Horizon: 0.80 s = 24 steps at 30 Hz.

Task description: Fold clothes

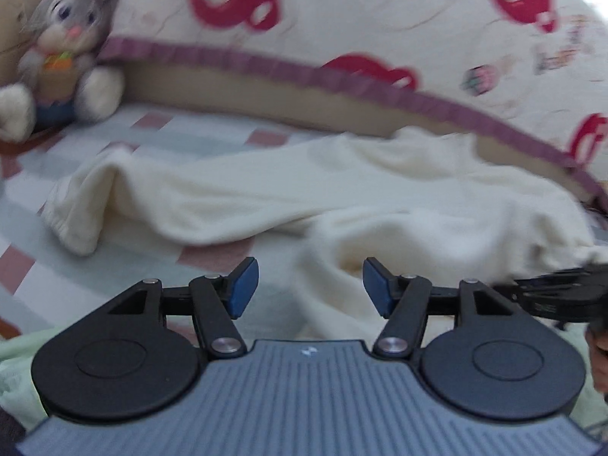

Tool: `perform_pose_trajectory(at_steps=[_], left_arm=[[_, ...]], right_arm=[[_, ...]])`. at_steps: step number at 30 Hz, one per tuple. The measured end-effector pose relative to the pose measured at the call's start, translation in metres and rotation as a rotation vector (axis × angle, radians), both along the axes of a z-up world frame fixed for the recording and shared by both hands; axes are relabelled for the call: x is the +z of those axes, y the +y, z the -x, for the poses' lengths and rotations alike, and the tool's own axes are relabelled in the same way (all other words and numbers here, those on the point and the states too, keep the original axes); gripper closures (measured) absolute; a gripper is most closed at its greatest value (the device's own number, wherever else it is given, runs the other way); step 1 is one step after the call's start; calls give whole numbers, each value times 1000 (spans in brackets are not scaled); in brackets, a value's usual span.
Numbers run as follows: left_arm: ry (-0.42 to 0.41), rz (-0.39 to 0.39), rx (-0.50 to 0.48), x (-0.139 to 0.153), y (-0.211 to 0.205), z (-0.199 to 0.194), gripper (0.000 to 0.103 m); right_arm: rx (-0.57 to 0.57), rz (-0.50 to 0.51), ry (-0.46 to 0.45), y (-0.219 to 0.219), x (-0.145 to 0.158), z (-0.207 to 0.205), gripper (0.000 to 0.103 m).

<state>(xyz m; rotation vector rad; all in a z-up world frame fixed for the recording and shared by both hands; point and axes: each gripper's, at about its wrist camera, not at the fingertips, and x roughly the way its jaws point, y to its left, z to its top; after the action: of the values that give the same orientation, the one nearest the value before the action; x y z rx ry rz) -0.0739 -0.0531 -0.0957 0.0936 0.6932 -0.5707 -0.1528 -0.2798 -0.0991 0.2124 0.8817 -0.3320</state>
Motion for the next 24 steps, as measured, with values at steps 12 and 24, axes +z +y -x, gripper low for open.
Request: perform_pose_trajectory(at_steps=[12,24], left_arm=[[-93,-300,-232,-18,-59,11,51],[-47,174,84,91,58,-7,94]], right_arm=[[-16,172,51,-31,66,78,95],[-359,197,-218,-87,190,200,96]])
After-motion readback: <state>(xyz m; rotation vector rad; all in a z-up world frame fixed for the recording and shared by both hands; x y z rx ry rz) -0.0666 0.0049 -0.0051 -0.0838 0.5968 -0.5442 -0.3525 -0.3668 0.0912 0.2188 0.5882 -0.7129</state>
